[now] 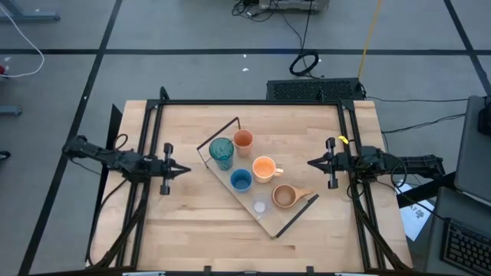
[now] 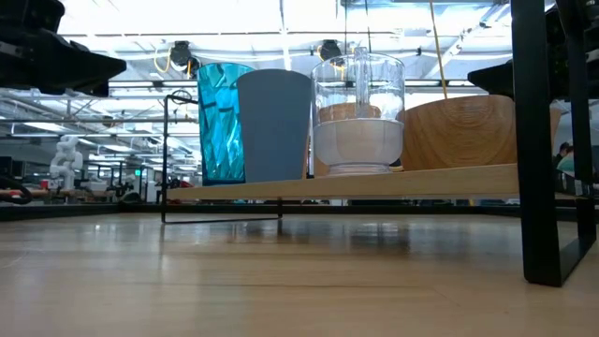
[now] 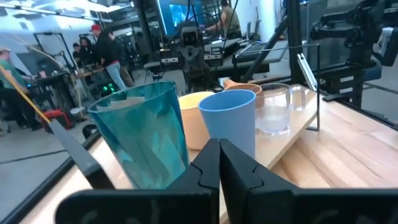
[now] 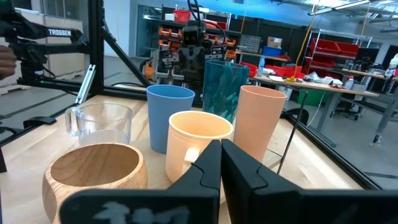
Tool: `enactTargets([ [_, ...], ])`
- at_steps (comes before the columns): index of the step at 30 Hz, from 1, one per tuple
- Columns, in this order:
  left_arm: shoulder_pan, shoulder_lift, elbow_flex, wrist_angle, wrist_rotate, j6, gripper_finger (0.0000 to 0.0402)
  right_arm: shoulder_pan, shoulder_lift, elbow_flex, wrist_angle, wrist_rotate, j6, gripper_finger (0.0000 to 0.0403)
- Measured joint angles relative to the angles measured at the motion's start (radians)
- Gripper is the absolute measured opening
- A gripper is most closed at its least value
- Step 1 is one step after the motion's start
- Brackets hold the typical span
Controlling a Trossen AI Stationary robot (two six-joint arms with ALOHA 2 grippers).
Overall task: Stack small to large cups/mugs on shelf
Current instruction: Return to Home Position
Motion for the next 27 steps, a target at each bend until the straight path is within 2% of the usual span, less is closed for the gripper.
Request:
enactTargets([
  [4,0.0,-0.062,0.001,-0.044,-0.015,0.014,0.0002,0.0,0.0,0.0,0.0,0.0,0.0,0.0],
  [17,0.001,-0.059,0.002,-0.049,-0.021,0.014,0.0006,0.0,0.0,0.0,0.0,0.0,0.0,0.0],
  [27,0.025,-0.059,-0.006,-0.028,0.023,0.027,0.0004,0.0,0.0,0.0,0.0,0.0,0.0,0.0],
])
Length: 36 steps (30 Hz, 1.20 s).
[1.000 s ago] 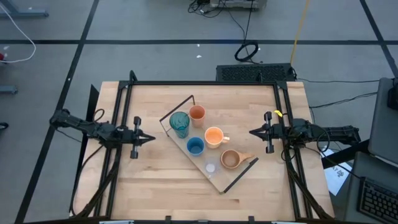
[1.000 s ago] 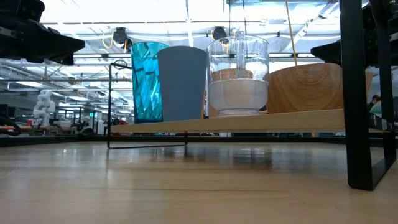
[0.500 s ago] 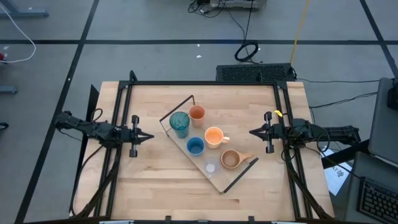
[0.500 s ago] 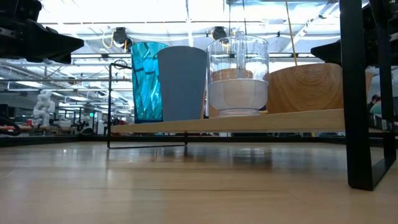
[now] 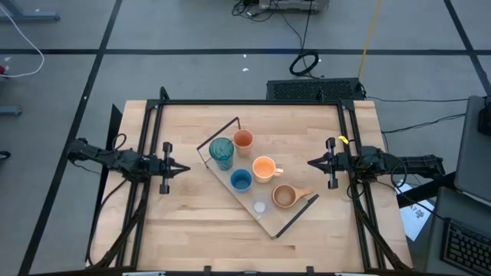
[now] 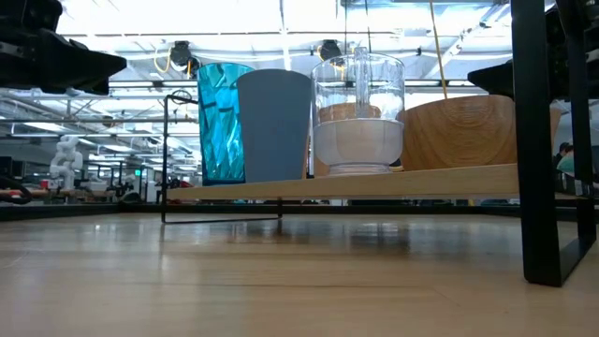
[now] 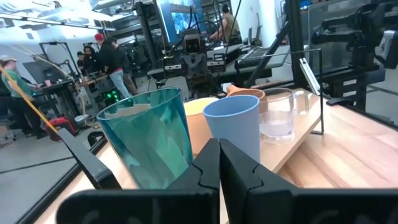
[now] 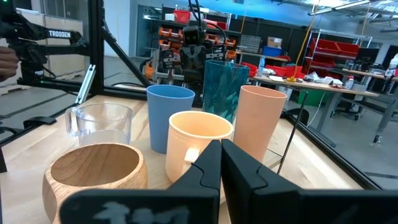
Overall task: Stack small to large cups/mugs on shelf
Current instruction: Return to Home Position
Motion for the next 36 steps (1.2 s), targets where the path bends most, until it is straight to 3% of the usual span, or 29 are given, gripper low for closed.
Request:
enactTargets([
  [19,0.156,0.063,-0.001,-0.009,0.086,-0.021,0.0005,0.0,0.0,0.0,0.0,0.0,0.0,0.0],
  [36,0.28,0.0,-0.003,-0.007,0.133,0.0,0.0009,0.0,0.0,0.0,0.0,0.0,0.0,0.0],
])
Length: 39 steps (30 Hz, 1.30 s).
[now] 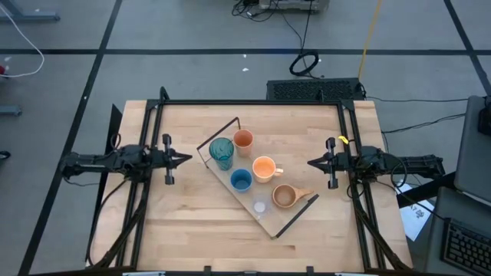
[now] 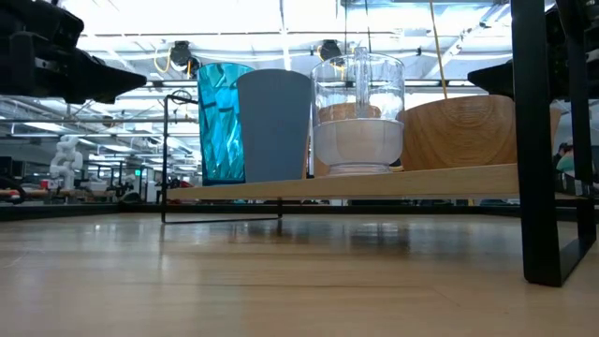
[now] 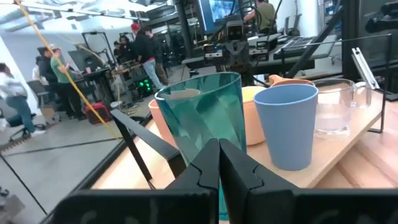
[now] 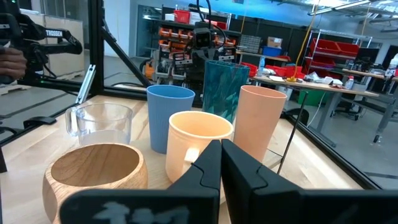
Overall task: Stack small to large cups/mugs on shelf
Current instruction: Return to Home Position
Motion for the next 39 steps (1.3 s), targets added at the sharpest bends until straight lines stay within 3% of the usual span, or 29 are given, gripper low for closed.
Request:
enactTargets([
  [24,0.026,0.0,0.001,-0.008,0.033,-0.026,0.0003,0.0,0.0,0.0,0.0,0.0,0.0,0.0],
  [31,0.026,0.0,0.001,-0.002,0.033,-0.037,0.002,0.0,0.0,0.0,0.0,0.0,0.0,0.0],
  [39,0.026,0.0,0.001,-0.006,0.032,-0.092,0.0003,0.0,0.0,0.0,0.0,0.0,0.0,0.0],
])
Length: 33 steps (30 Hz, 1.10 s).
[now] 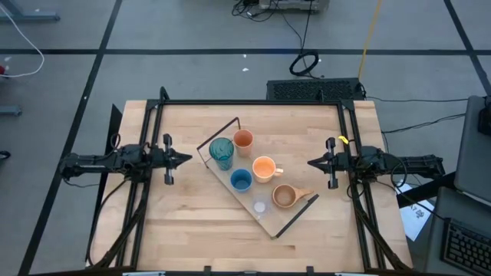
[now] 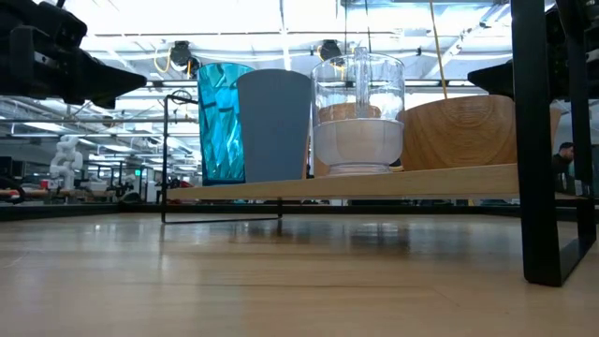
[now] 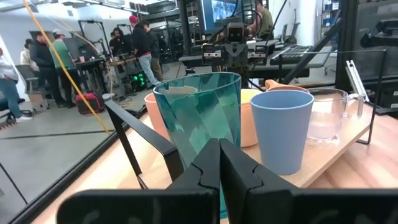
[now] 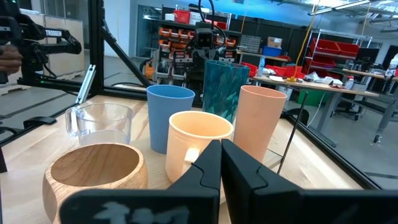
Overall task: Stack small to large cups/mugs on shelf
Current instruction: Return to Home Position
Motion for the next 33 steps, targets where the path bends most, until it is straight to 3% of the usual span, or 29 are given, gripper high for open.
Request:
enactTargets([
  [15,-0.044,0.0,0.001,-0.016,0.059,-0.103,0.0001,0.0,0.0,0.0,0.0,0.0,0.0,0.0],
  [33,-0.062,0.0,0.001,-0.011,0.049,-0.017,0.0011,0.0,0.0,0.0,0.0,0.0,0.0,0.0],
])
